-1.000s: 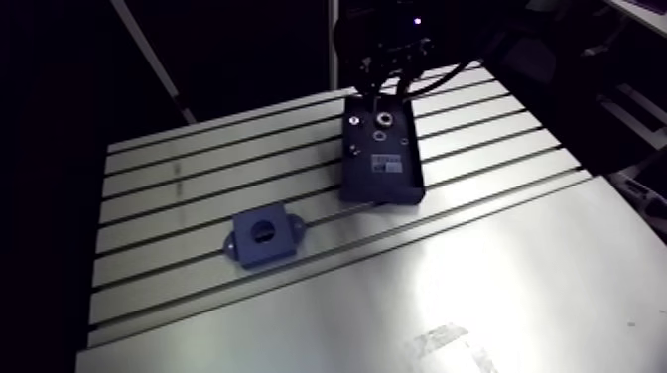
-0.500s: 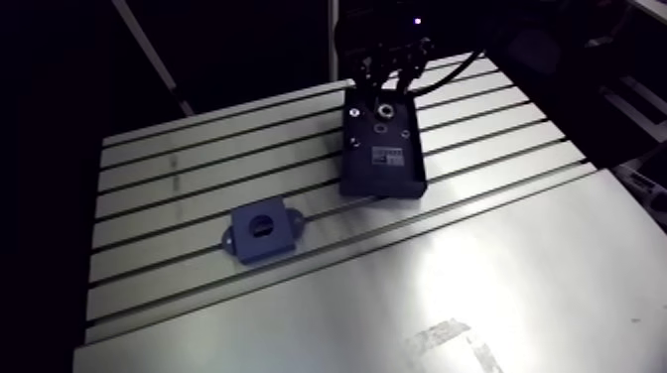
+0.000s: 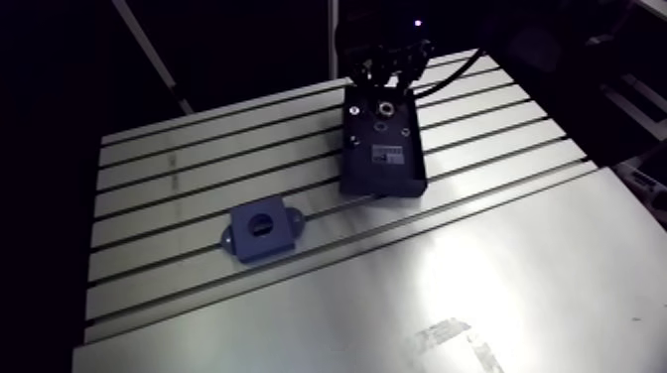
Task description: Pick up the bearing and press it into the housing until flush.
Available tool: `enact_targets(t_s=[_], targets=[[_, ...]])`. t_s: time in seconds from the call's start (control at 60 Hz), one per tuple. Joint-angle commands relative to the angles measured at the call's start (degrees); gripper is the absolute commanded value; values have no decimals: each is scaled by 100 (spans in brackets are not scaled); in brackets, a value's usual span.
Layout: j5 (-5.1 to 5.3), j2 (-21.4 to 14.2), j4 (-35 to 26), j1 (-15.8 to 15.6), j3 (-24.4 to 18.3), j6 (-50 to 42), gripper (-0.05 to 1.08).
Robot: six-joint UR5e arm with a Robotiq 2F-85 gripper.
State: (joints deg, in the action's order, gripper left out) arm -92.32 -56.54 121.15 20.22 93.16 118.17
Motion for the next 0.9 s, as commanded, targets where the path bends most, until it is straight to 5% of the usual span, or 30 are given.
enact_targets(t_s=[0.017,0.9], targets=[[-1,16,1,0,6,0,43],[-1,61,1,0,-4,-1,51]])
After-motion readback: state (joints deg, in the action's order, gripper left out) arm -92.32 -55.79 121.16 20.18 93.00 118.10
